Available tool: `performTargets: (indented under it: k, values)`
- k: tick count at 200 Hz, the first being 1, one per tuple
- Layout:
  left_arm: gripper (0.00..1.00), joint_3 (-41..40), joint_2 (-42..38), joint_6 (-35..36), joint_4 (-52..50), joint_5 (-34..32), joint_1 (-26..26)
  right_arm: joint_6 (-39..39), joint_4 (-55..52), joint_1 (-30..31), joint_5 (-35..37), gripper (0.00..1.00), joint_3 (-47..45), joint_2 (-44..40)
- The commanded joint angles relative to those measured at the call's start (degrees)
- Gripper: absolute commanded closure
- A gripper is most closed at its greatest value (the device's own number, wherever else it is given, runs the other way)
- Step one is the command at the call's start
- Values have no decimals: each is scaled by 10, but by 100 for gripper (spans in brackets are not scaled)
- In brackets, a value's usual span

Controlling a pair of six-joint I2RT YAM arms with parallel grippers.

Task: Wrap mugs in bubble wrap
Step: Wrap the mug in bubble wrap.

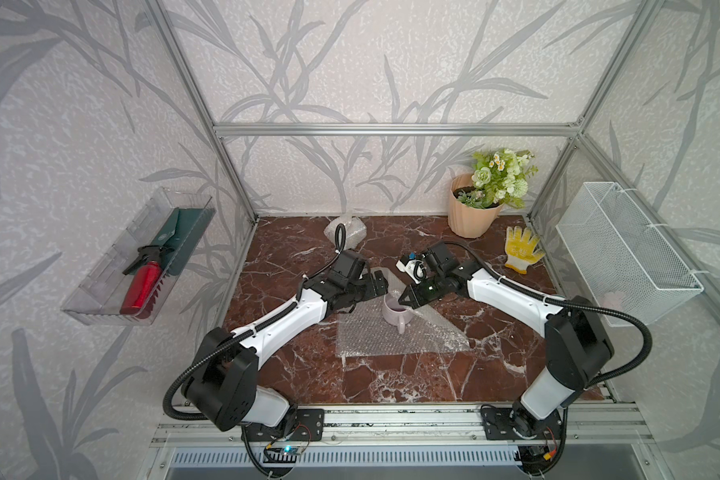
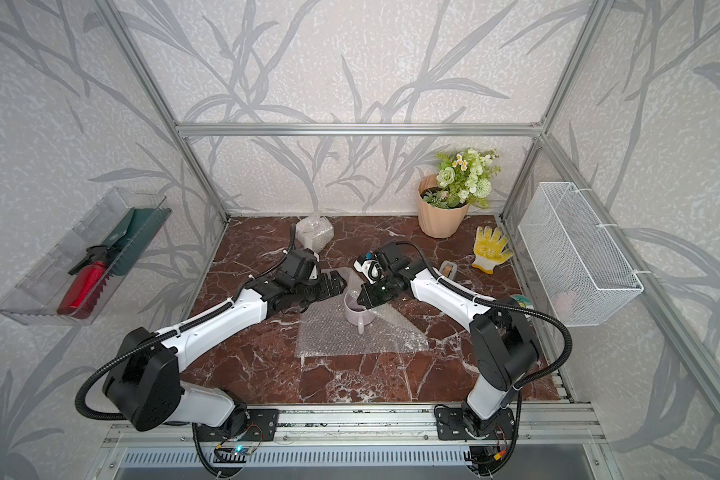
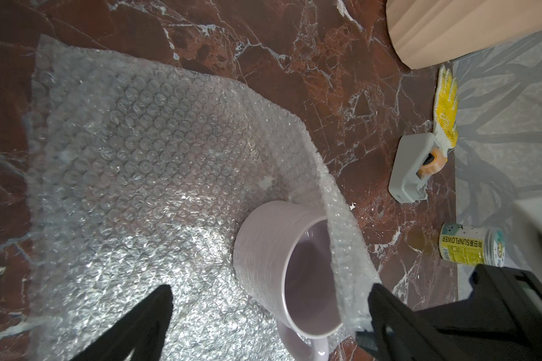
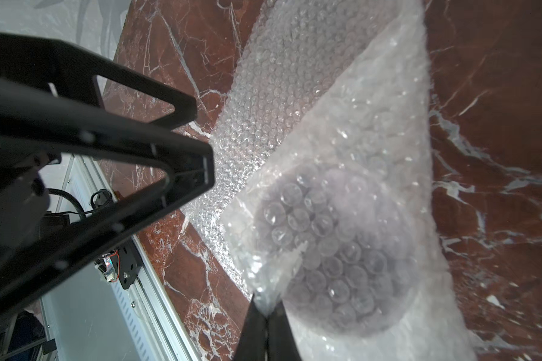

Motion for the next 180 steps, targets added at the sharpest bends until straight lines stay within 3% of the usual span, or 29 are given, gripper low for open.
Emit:
performTargets:
  k: [1,47,115,134,158,180]
  values:
    - [1,-2,10,-2,32,29,1,7,18,3,-10,100,-10,22]
    - [1,19,70,8,50,83,-1,4,19,3,-9,100,-11,35]
    - [1,5,123,8,46,66,-4,7,25,4,-13,99,-19,31]
    - [1,3,135,8,38,55,-3,7,22,4,-13,91,-18,21]
    - [1,3,149,10,25,44,-3,19,18,4,-16,71,-17,-15]
    - [1,1,154,10,22,42,-3,29,10,4,11,63,-34,-67]
